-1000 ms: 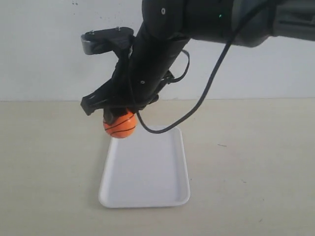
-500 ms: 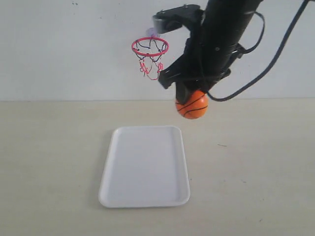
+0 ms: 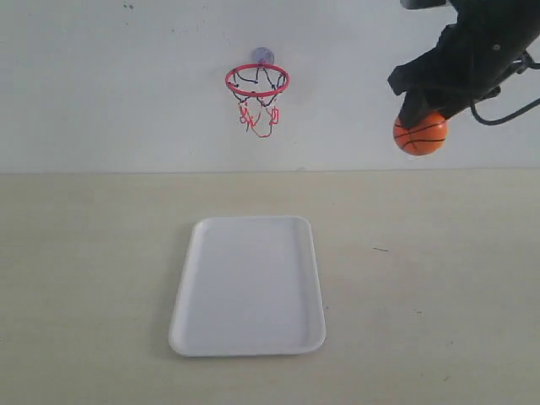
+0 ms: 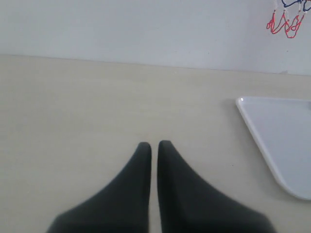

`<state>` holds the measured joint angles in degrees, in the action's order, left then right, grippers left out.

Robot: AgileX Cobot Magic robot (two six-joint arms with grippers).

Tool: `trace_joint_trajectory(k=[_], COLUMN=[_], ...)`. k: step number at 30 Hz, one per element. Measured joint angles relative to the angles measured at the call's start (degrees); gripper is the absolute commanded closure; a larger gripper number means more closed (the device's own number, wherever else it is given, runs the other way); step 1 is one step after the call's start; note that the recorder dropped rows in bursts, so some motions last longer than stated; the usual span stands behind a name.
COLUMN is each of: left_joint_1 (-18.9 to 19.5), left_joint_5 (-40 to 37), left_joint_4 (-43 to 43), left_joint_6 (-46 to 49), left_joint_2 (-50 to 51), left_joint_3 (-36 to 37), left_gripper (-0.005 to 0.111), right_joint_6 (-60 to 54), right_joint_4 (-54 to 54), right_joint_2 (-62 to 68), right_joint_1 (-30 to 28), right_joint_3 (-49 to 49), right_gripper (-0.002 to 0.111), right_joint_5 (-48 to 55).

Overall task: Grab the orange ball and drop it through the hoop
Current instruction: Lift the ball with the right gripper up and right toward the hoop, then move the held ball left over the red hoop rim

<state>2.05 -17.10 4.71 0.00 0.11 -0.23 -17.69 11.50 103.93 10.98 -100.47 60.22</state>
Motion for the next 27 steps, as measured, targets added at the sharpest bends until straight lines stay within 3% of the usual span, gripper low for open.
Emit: trace_joint_trajectory(k=[4, 8, 10, 12, 20, 27], left_joint_1=[0.0, 0.0, 0.0, 0.0, 0.0, 0.0], left_joint_5=[0.0, 0.0, 0.0, 0.0, 0.0, 0.0], left_joint_4=[0.0, 0.0, 0.0, 0.0, 0.0, 0.0], left_joint_6=[0.0, 0.0, 0.0, 0.0, 0.0, 0.0], left_joint_2=[0.0, 0.0, 0.0, 0.0, 0.0, 0.0], left_joint_3=[0.0, 0.0, 0.0, 0.0, 0.0, 0.0], left_gripper=[0.103, 0.103, 0.103, 0.103, 0.103, 0.103], right_joint_6=[-7.3, -31.0, -50.5, -63.4, -69.0, -61.0], right_joint_4=[11.7, 46.3, 72.7, 83.5, 87.9, 87.9], right_joint_2=[5.4, 13.3, 16.3, 17.8, 26.1, 33.3], right_joint_1=[-0.8, -0.8, -0.8, -0.8, -0.8, -0.7], right_joint_3=[0.0, 0.0, 0.0, -1.2, -14.0, -25.9], right_gripper=[0.108, 0.108, 0.108, 0.108, 0.108, 0.108], right_joint_5=[-10.8, -19.8, -20.2, -18.4, -19.4, -20.0])
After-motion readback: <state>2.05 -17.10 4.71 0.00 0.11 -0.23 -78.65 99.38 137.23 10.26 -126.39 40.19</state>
